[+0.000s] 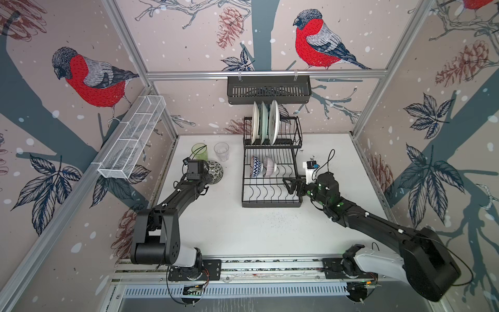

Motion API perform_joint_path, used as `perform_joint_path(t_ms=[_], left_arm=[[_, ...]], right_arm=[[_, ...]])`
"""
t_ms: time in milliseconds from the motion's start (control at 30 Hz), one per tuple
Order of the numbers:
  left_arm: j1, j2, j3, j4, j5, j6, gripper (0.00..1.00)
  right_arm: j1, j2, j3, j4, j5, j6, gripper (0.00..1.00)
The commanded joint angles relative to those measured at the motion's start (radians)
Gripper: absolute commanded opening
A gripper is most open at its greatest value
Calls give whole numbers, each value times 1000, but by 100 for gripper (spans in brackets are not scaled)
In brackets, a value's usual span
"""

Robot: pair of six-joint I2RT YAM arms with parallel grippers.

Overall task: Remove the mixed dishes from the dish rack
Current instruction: 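Carry the bowl with the left gripper onto the table beside the glasses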

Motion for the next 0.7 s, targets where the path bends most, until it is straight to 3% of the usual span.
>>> perform_joint_path(t_ms=[0,667], left_arm=[[7,53,45,-6,20,13,0],[28,225,182,-153,4,62,4]], right_arm=[[-3,9,-4,27,-10,-9,99],[-12,26,-19,47,-8,-1,100]])
